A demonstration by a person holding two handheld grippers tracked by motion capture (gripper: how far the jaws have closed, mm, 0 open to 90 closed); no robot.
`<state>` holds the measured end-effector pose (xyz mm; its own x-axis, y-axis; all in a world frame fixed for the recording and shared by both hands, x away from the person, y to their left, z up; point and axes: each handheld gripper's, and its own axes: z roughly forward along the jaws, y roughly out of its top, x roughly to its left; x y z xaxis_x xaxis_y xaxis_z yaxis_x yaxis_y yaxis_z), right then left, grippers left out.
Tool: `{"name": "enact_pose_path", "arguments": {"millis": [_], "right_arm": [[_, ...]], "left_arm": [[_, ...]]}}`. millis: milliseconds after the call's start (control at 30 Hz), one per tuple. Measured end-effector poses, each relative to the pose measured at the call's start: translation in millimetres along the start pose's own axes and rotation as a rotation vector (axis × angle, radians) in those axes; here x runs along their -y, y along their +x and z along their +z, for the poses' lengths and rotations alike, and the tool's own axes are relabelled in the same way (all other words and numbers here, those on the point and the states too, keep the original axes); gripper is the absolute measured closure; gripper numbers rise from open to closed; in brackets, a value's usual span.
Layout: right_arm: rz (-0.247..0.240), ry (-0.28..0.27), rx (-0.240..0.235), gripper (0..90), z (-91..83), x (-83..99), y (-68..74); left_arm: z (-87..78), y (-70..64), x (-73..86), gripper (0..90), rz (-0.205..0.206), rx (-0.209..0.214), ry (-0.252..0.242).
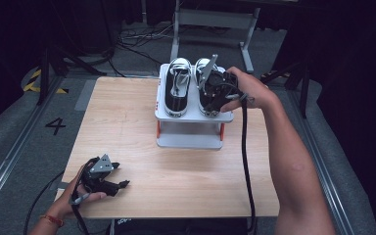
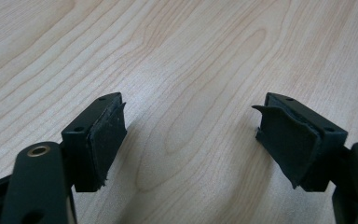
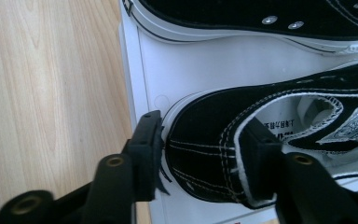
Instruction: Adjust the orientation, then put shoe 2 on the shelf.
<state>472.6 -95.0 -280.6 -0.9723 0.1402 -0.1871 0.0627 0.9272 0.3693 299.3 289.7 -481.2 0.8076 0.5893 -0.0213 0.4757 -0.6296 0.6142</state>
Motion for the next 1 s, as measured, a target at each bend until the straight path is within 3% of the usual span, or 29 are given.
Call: {"name": "enact_pose_path", "arguments": {"millis": [400, 567, 667, 833, 1000], "right_arm": [[0.036, -0.013, 0.094, 35.2, -9.1, 6.2, -1.7], [0.070, -0.069, 0.145, 31.2, -22.7, 16.3, -3.1], [0.079, -0.093, 0.151, 30.8, -29.8, 22.4, -1.3], [0.110, -0.151, 0.163, 29.1, -38.6, 35.9, 8.7], [0.111, -0.160, 0.188, 29.0, -40.4, 46.9, 23.2]], "left_arm": [[0.0, 0.4, 0.0, 23.3, 0.003, 0.004, 0.000], [0.0, 0.7, -0.1, 23.3, 0.005, 0.008, 0.000], [0.0, 1.1, -0.2, 23.4, 0.007, 0.012, 0.000], [0.0, 1.1, -0.2, 23.3, 0.008, 0.011, 0.000], [0.0, 1.0, -0.2, 23.3, 0.008, 0.010, 0.000]]}}
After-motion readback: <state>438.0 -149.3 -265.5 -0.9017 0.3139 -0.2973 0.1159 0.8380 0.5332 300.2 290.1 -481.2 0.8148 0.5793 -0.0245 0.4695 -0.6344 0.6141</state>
